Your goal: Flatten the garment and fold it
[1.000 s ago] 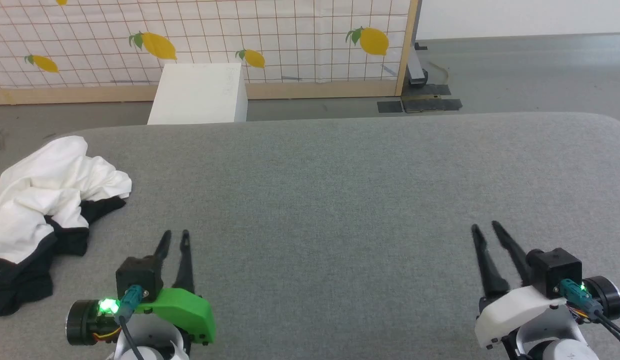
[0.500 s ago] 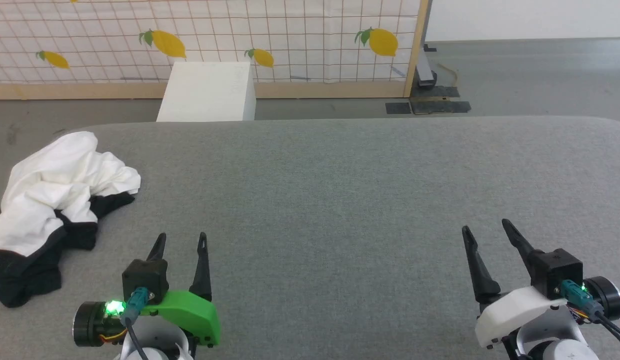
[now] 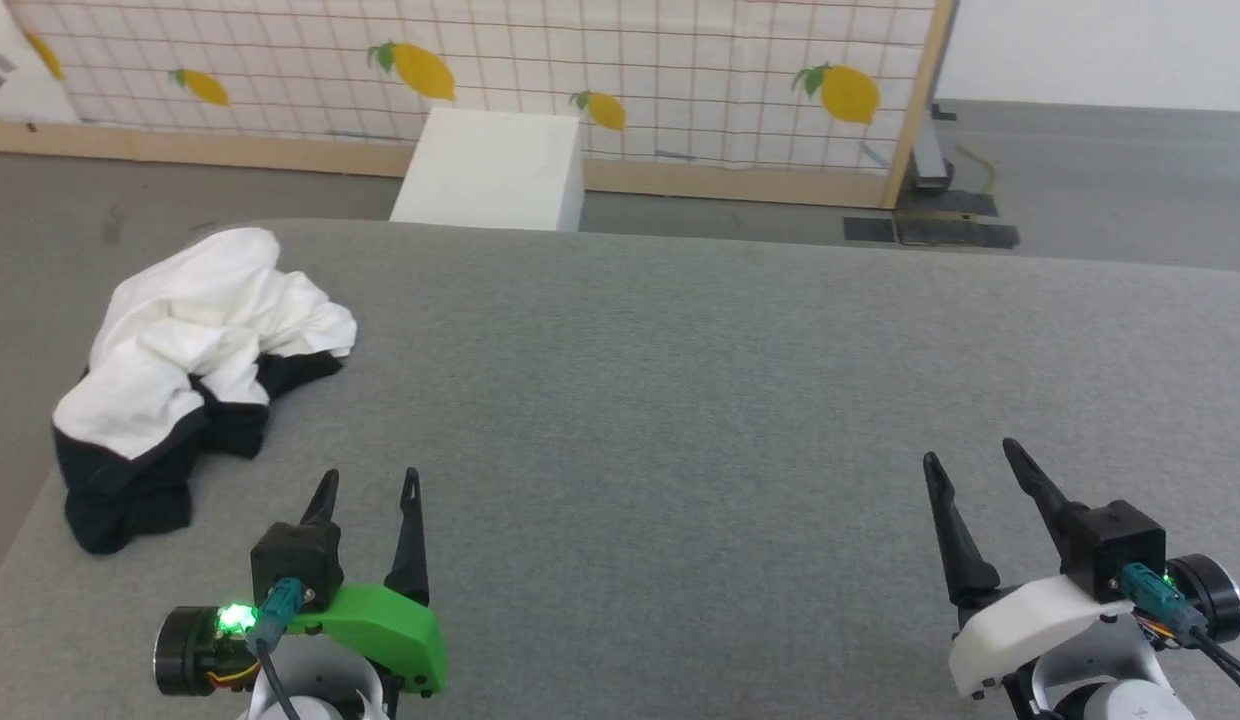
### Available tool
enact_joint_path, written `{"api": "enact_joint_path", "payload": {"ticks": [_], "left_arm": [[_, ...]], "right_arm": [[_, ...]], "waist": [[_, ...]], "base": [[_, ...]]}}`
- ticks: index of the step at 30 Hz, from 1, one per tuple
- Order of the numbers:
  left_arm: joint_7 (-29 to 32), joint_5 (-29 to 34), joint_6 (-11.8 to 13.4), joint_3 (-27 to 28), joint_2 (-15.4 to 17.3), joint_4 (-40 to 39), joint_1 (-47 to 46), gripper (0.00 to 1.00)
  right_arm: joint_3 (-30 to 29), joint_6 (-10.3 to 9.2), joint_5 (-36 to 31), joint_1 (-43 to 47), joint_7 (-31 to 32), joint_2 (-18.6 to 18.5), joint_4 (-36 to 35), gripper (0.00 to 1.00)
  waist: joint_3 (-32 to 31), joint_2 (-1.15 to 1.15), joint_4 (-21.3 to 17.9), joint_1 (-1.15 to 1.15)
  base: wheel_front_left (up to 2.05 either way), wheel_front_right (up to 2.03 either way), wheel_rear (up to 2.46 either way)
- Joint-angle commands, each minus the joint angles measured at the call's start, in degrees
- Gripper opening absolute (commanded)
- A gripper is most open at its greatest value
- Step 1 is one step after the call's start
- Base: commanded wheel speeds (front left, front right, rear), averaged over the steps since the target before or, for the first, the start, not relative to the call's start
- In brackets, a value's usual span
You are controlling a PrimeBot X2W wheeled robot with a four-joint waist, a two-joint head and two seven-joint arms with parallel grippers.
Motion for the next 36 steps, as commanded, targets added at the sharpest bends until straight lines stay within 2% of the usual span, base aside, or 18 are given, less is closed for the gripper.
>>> {"api": "enact_joint_path", "payload": {"ticks": [1,9,36], "left_arm": [[-0.8,-0.7,0.6,-0.1,0.5,0.3,-1.0,1.00],[-1.4,-1.4,1.3,-0.5,1.0,0.6,-0.9,1.00],[-3.6,-4.2,4.9,-1.8,2.1,0.7,-0.2,1.00]], "right_arm": [[0.1,-0.02,0.5,-0.6,-0.5,0.0,0.3,1.00],[0.2,-0.03,0.9,-0.7,-1.1,0.0,0.5,1.00],[0.3,-0.05,1.4,-1.0,-2.8,0.1,0.9,1.00]], "waist": [[-0.2,0.00,1.8,0.00],[-0.2,0.00,5.4,0.00],[-0.1,0.00,12.0,0.00]], "base": [[0.00,0.00,0.00],[-0.18,-0.18,-0.18],[-0.05,-0.05,-0.05]]}}
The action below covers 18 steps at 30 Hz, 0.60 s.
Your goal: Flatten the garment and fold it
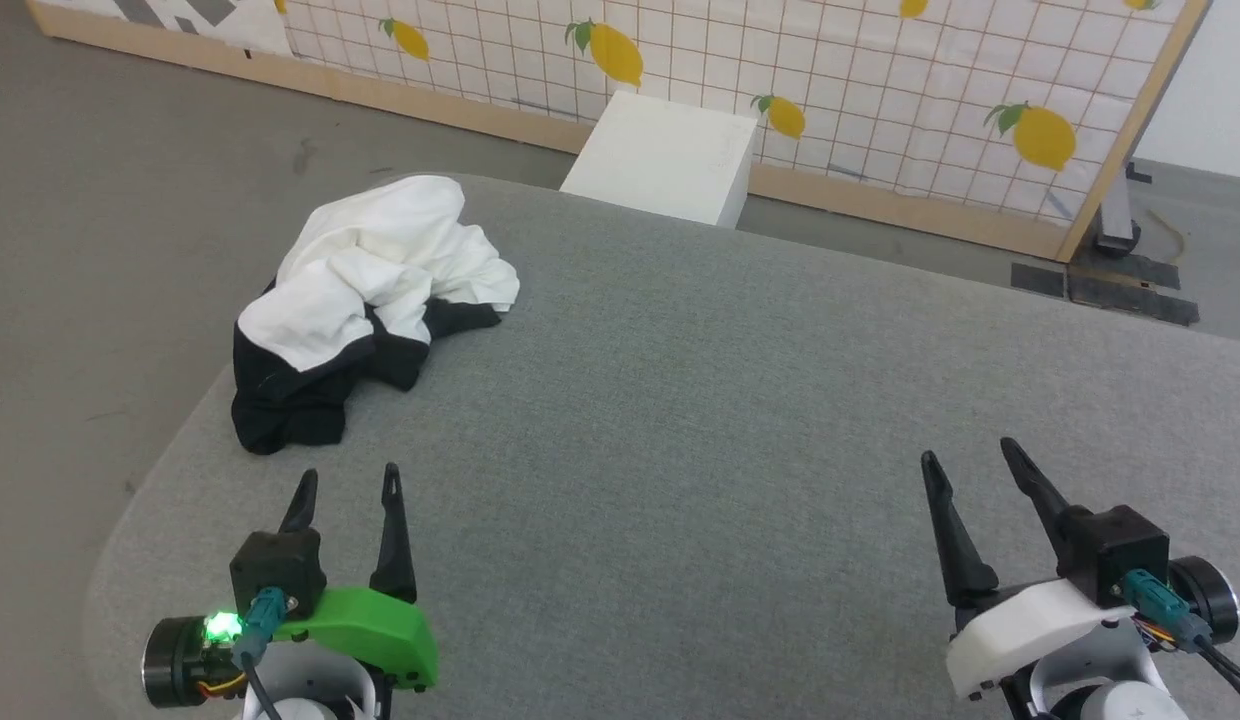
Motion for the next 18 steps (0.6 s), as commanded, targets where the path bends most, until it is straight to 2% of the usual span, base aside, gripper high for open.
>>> {"api": "enact_joint_path", "payload": {"ticks": [1,18], "left_arm": [[-0.6,-0.7,0.5,0.0,0.4,0.2,-0.2,1.00],[-2.4,-2.9,2.6,-1.0,1.1,1.0,-0.2,1.00]], "right_arm": [[0.1,-0.05,0.5,-1.0,-0.7,0.1,0.2,1.00],[-0.2,-0.06,0.5,-1.7,-1.5,0.1,0.3,1.00]], "waist": [[0.0,0.00,0.3,0.00],[0.9,0.00,2.2,0.00]], "base": [[0.00,0.00,0.00],[0.00,0.00,0.00]]}}
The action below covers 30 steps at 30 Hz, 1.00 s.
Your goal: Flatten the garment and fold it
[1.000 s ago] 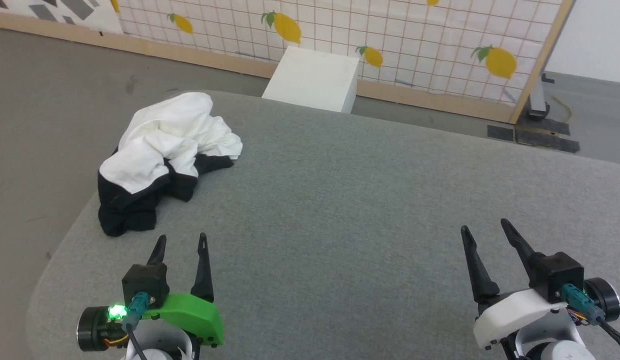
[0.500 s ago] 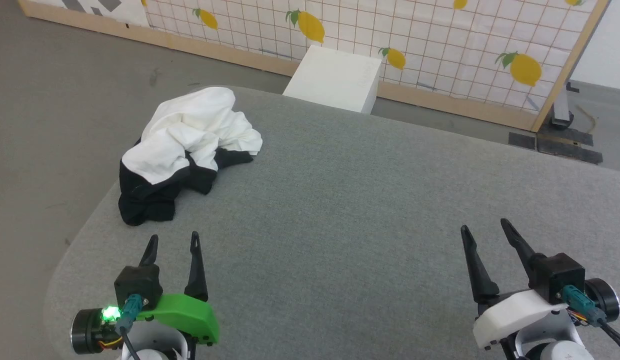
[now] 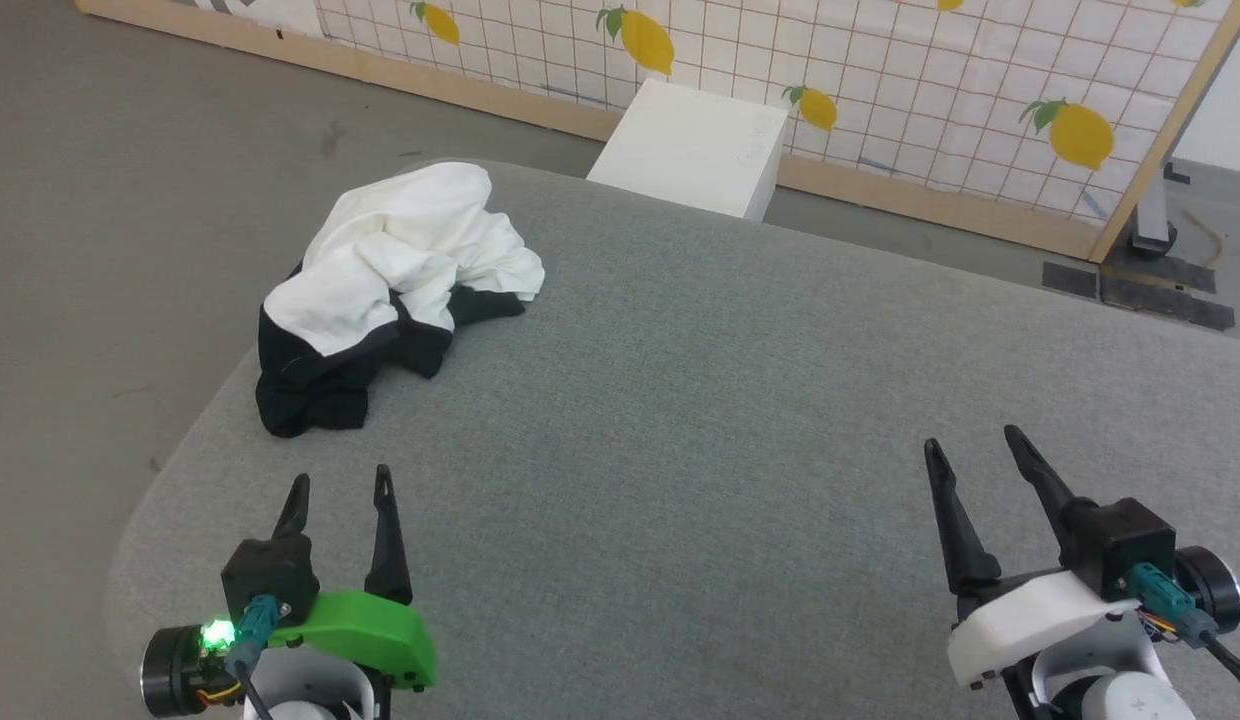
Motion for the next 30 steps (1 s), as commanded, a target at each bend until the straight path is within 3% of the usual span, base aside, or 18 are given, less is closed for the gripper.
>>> {"api": "enact_joint_path", "payload": {"ticks": [1,30], "left_arm": [[-0.6,-0.6,0.6,-0.3,0.5,0.3,-0.3,1.00],[-3.5,-4.4,3.8,-2.9,2.1,2.5,-0.9,1.00]], "right_arm": [[-0.1,-0.06,0.5,-0.9,-0.5,0.1,0.2,1.00],[-0.4,-0.09,1.2,-1.0,-2.2,0.1,0.5,1.00]], "waist": [[0.1,0.00,0.2,-0.01],[-0.1,0.00,6.3,-0.01]], "base": [[0.00,0.00,0.00],[0.00,0.00,0.00]]}}
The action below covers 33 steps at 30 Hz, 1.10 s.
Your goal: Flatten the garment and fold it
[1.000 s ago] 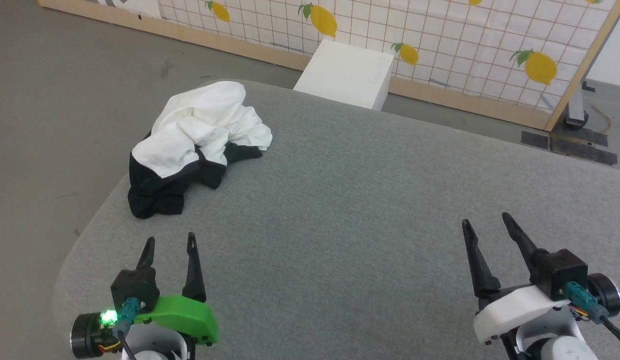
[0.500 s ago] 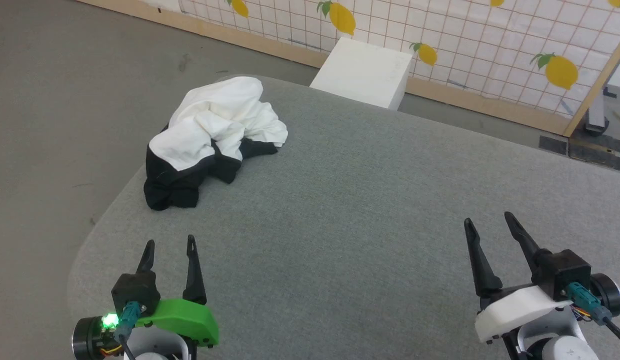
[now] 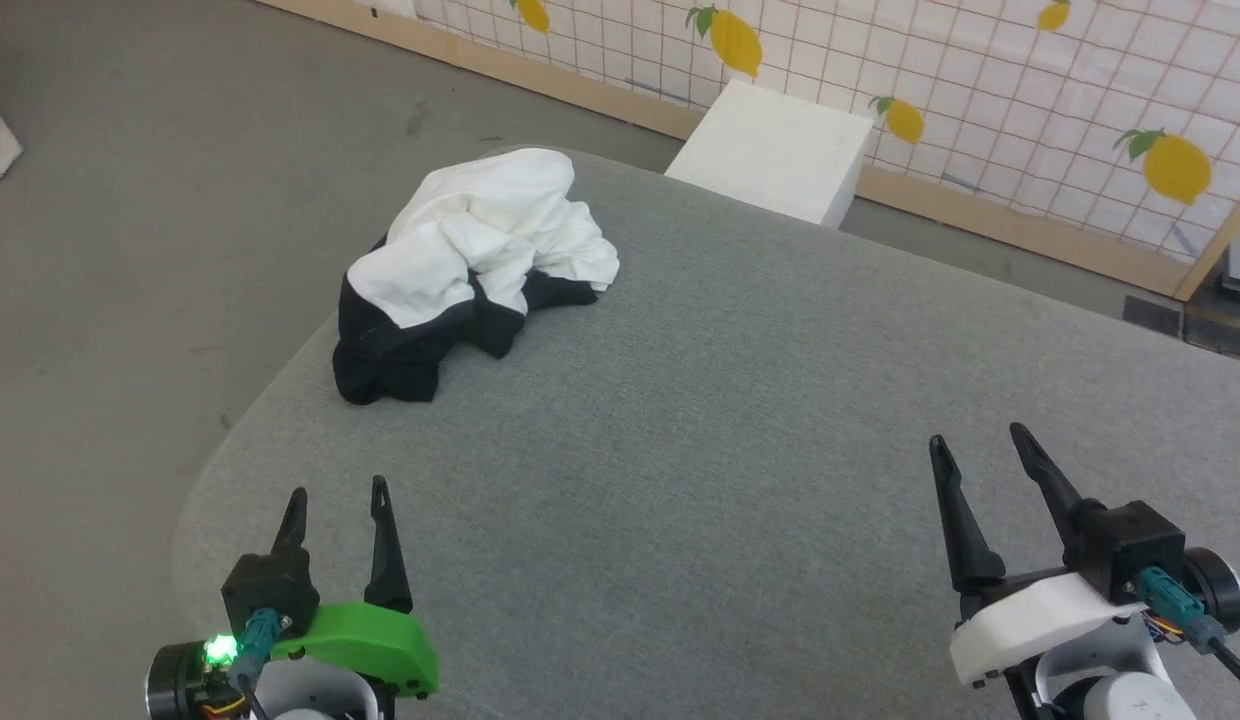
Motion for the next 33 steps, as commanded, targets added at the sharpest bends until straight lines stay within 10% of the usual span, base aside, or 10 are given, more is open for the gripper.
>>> {"api": "enact_joint_path", "payload": {"ticks": [1,23,33], "left_arm": [[-0.6,-0.6,0.6,-0.3,0.6,0.2,-0.8,1.00],[-0.2,-4.5,0.4,-1.7,1.8,0.2,-3.8,1.00],[10.7,-11.8,-4.2,2.4,4.8,4.7,-27.7,1.00]], "right_arm": [[0.0,-0.09,0.7,-0.9,-0.7,0.1,0.3,1.00],[0.1,-0.10,1.1,-1.3,-1.3,0.1,0.6,1.00],[3.1,-0.10,-0.4,-7.9,1.2,-2.1,-5.5,1.00]], "waist": [[-0.1,0.00,0.6,0.00],[0.5,0.00,2.9,0.00],[17.0,0.00,-7.6,0.00]], "base": [[0.00,0.00,0.00],[0.00,0.00,0.00],[0.00,0.00,0.00]]}}
